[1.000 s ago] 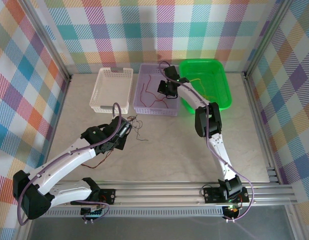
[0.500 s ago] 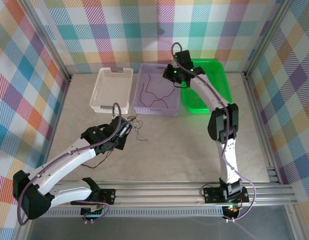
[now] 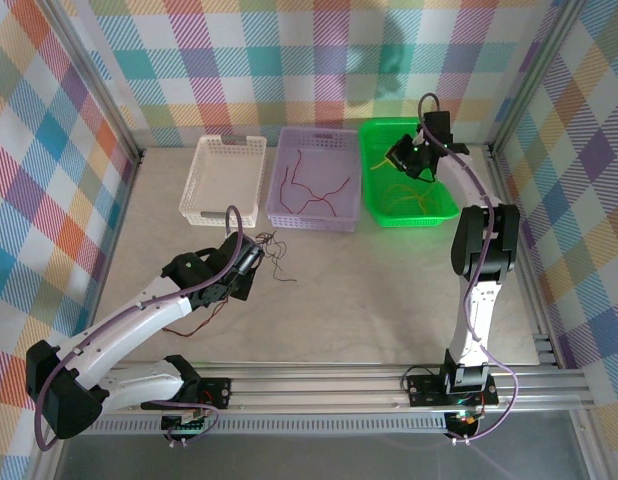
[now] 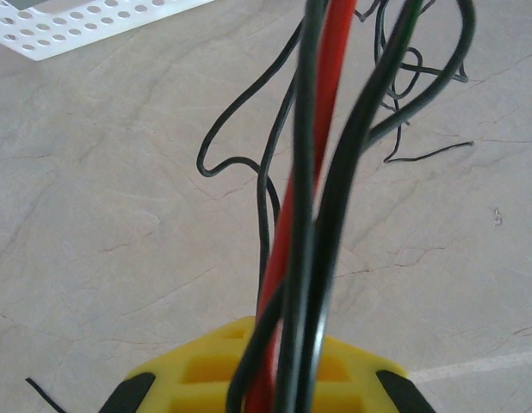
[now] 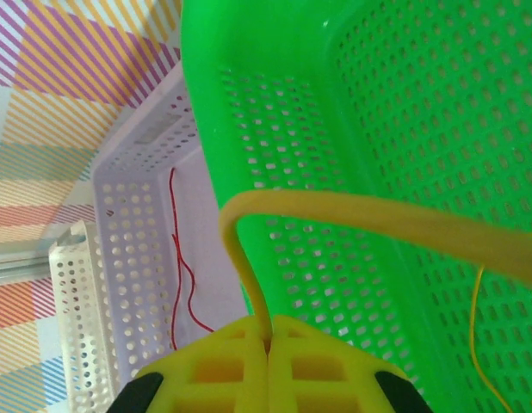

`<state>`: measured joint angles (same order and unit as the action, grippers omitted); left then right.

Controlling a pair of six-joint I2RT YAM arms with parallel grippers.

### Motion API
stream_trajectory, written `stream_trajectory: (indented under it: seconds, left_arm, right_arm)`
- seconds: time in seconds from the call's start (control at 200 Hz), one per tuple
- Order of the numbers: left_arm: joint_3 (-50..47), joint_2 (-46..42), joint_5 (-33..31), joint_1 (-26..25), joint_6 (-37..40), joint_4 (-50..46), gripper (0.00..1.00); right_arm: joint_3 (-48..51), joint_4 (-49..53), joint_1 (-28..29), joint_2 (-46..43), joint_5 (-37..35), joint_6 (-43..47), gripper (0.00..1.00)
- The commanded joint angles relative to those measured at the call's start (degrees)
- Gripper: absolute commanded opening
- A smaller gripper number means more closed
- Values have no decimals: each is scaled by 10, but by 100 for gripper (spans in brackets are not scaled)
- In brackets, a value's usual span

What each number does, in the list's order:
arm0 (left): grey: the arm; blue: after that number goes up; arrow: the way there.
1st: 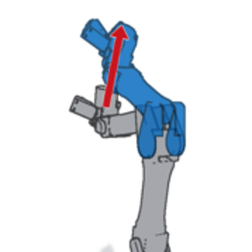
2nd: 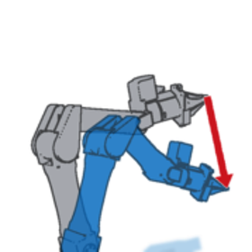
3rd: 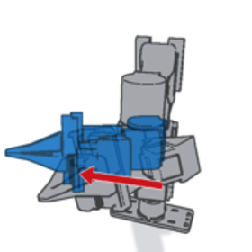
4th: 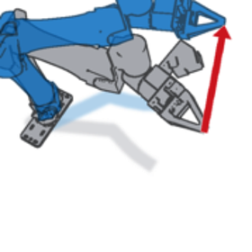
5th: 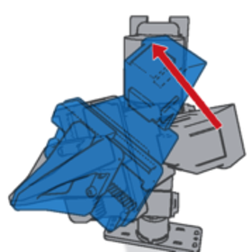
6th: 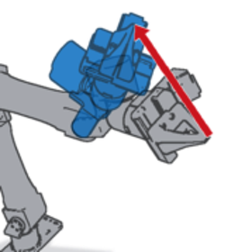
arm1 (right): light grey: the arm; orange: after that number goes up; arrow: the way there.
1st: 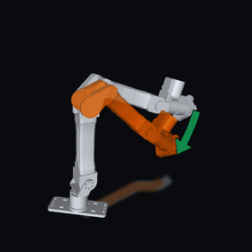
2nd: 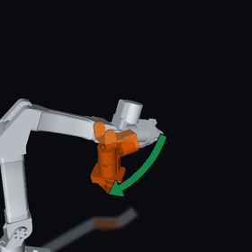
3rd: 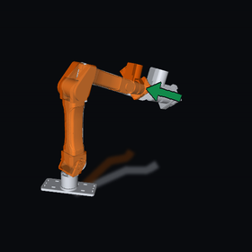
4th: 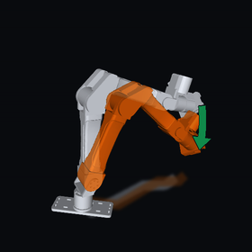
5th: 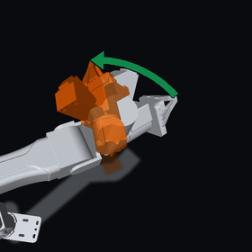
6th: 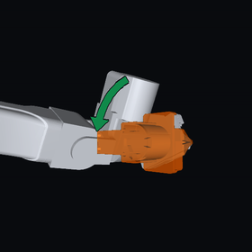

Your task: Untangle the cables

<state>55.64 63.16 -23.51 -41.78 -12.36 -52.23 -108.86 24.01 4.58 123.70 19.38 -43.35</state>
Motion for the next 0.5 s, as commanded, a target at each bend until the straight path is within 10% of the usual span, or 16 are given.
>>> stream_trajectory:
  seconds: [0.0,0.495]
  left_arm:
    - [-5,-1,1,7,5,6,0]
    - [-5,8,5,10,5,7,0]
  right_arm:
    - [-28,-6,0,39,30,-14,0]
    - [-245,126,-11,236,24,-5,0]
